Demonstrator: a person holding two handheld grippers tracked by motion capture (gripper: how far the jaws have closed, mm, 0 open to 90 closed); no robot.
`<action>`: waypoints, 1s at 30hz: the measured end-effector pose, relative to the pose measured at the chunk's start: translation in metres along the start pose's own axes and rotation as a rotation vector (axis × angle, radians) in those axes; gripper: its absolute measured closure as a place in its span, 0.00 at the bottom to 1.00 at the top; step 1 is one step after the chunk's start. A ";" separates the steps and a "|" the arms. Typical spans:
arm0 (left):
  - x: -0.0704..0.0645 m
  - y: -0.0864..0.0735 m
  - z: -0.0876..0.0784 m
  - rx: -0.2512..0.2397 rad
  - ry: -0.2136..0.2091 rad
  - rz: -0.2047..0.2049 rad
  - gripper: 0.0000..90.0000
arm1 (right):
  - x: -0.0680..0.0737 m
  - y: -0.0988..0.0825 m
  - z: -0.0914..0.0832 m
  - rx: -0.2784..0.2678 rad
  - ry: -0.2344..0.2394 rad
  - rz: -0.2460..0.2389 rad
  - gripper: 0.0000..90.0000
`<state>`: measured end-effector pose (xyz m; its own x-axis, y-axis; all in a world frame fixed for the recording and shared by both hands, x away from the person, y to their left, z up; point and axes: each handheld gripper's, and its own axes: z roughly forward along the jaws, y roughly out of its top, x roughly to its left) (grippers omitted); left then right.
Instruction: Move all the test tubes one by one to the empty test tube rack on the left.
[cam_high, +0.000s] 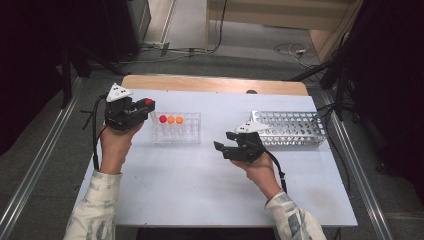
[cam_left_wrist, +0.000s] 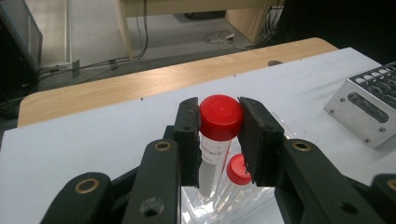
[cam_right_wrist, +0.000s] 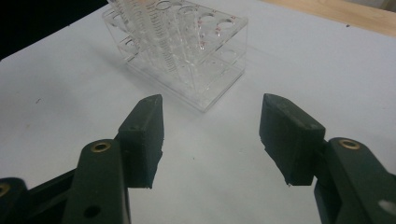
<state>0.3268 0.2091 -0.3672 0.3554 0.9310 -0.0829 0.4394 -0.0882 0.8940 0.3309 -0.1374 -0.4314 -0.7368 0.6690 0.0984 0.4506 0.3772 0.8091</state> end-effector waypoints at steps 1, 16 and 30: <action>-0.001 0.000 0.001 0.001 0.000 -0.001 0.78 | 0.000 0.000 0.000 0.000 0.001 0.000 0.43; -0.005 -0.015 0.015 0.038 0.038 0.017 0.78 | -0.002 -0.001 -0.001 0.000 -0.006 -0.001 0.43; -0.007 -0.023 0.018 0.062 0.040 0.008 0.77 | -0.001 -0.001 -0.002 0.003 -0.010 -0.004 0.43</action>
<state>0.3289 0.1986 -0.3949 0.3263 0.9436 -0.0566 0.4873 -0.1166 0.8654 0.3301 -0.1396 -0.4317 -0.7334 0.6739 0.0897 0.4497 0.3819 0.8074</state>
